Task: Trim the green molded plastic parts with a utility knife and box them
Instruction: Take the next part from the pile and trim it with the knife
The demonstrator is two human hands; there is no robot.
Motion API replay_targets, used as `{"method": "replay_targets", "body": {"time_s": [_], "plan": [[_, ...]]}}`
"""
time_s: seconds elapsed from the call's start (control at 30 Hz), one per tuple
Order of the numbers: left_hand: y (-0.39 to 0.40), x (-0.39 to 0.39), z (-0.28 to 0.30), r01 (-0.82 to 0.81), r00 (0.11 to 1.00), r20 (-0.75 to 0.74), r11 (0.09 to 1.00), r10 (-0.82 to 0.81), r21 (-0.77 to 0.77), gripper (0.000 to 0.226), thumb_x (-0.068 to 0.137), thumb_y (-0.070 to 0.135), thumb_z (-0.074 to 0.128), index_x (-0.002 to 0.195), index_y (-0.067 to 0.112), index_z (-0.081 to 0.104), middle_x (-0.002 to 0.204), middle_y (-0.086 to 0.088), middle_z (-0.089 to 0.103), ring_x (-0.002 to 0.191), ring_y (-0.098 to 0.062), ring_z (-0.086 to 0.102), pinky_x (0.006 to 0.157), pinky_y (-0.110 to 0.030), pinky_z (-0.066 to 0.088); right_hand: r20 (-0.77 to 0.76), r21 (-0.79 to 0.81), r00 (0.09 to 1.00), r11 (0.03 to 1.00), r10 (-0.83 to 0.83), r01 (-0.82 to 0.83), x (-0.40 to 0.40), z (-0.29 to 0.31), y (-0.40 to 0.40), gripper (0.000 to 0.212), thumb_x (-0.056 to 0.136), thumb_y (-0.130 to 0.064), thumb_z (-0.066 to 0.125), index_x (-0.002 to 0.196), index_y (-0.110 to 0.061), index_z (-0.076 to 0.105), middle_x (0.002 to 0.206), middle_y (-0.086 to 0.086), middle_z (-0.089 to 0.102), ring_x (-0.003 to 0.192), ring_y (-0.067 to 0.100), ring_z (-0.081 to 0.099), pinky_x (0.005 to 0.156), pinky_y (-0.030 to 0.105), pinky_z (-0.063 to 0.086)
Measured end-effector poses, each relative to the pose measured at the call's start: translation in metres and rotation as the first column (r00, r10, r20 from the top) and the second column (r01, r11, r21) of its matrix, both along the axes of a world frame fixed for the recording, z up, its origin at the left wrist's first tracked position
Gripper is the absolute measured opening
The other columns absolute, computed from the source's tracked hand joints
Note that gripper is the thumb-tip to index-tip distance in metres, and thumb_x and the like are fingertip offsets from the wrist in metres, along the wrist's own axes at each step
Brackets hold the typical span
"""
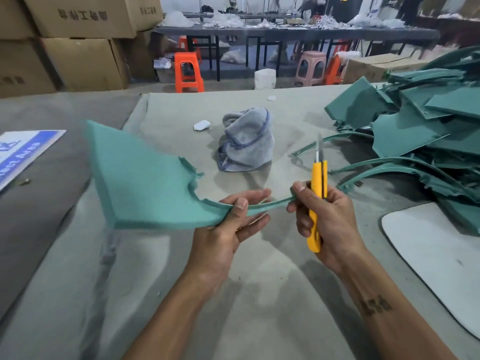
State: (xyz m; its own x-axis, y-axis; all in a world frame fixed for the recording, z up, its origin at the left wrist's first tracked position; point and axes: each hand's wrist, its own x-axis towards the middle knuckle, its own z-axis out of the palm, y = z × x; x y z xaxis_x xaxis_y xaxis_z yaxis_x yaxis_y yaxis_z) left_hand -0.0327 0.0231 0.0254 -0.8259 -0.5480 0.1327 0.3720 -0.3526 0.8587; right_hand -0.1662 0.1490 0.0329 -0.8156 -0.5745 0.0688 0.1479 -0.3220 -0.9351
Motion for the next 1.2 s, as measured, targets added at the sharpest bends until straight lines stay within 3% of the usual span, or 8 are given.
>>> {"method": "replay_targets", "body": {"time_s": [0.27,0.37,0.47,0.57,0.63,0.7,0.83,1.2], "plan": [[-0.006,-0.005,0.006,-0.191,0.982,0.043,0.940,0.186,0.283,0.036,0.101,0.022,0.051,0.133,0.004,0.055,0.120,-0.018,0.073,0.113,-0.033,0.071,0.091,-0.039,0.061,-0.149,-0.043,0.983,0.994,-0.110,0.105,-0.013,-0.004,0.013,0.016,0.084,-0.029,0.084,0.082,-0.025,0.068,0.065,0.017,0.064,0.039,0.016,0.045,0.039,0.022,0.039],[-0.011,-0.005,0.005,-0.301,0.954,0.075,0.914,0.291,0.271,0.030,0.112,0.019,0.034,0.127,0.007,0.057,0.105,-0.020,0.077,0.099,-0.034,0.075,0.078,-0.036,0.063,-0.167,-0.083,0.961,0.968,0.220,-0.236,-0.011,-0.004,0.017,0.021,0.085,-0.035,0.083,0.088,-0.020,0.069,0.060,0.023,0.060,0.033,0.016,0.041,0.039,0.019,0.040],[-0.017,0.000,0.007,-0.334,0.942,0.056,0.897,0.332,0.289,0.031,0.112,0.020,0.033,0.120,0.007,0.059,0.084,-0.020,0.076,0.078,-0.032,0.077,0.064,-0.035,0.062,-0.051,-0.250,0.825,0.793,0.562,-0.556,-0.014,0.002,0.023,0.038,0.093,-0.047,0.072,0.106,-0.011,0.074,0.064,0.023,0.061,0.037,0.019,0.038,0.040,0.018,0.044],[-0.018,0.001,0.007,-0.405,0.914,0.101,0.883,0.392,0.236,0.030,0.111,0.020,0.036,0.112,0.009,0.064,0.066,-0.010,0.070,0.057,-0.021,0.069,0.050,-0.033,0.057,-0.225,-0.024,0.939,0.962,0.258,-0.270,-0.018,-0.002,0.025,0.040,0.096,-0.051,0.062,0.097,-0.013,0.074,0.062,0.016,0.061,0.037,0.023,0.044,0.040,0.024,0.041],[-0.015,0.001,0.003,-0.452,0.889,0.135,0.887,0.438,0.098,0.027,0.111,0.022,0.036,0.106,0.010,0.061,0.058,-0.007,0.063,0.047,-0.022,0.060,0.042,-0.030,0.049,-0.645,0.162,0.764,0.980,0.019,0.112,-0.017,-0.010,0.021,0.032,0.103,-0.045,0.056,0.094,-0.017,0.071,0.061,0.005,0.062,0.041,0.026,0.051,0.041,0.032,0.043],[-0.009,0.000,-0.002,-0.467,0.867,0.151,0.880,0.474,-0.080,0.024,0.112,0.025,0.035,0.100,0.014,0.053,0.053,-0.005,0.058,0.036,-0.023,0.052,0.036,-0.026,0.040,-0.809,0.209,0.587,0.951,0.038,0.227,-0.013,-0.015,0.016,0.030,0.104,-0.045,0.052,0.093,-0.020,0.067,0.060,0.000,0.060,0.044,0.019,0.052,0.045,0.033,0.042],[0.002,0.001,-0.005,-0.427,0.870,0.118,0.851,0.479,-0.305,0.016,0.106,0.035,0.038,0.099,0.026,0.049,0.053,0.000,0.055,0.035,-0.017,0.047,0.034,-0.023,0.035,-0.890,0.304,0.429,0.900,0.151,0.314,0.000,-0.020,0.003,0.029,0.104,-0.047,0.048,0.102,-0.025,0.066,0.059,-0.005,0.058,0.048,0.012,0.054,0.045,0.038,0.045],[0.006,0.002,-0.006,-0.273,0.931,0.151,0.909,0.331,-0.314,0.011,0.097,0.038,0.043,0.099,0.035,0.053,0.057,0.006,0.051,0.038,-0.014,0.045,0.036,-0.024,0.036,-0.896,0.394,0.380,0.803,0.229,0.446,0.012,-0.021,-0.003,0.024,0.107,-0.045,0.050,0.110,-0.028,0.067,0.066,-0.011,0.059,0.053,0.012,0.053,0.047,0.036,0.045]]}}
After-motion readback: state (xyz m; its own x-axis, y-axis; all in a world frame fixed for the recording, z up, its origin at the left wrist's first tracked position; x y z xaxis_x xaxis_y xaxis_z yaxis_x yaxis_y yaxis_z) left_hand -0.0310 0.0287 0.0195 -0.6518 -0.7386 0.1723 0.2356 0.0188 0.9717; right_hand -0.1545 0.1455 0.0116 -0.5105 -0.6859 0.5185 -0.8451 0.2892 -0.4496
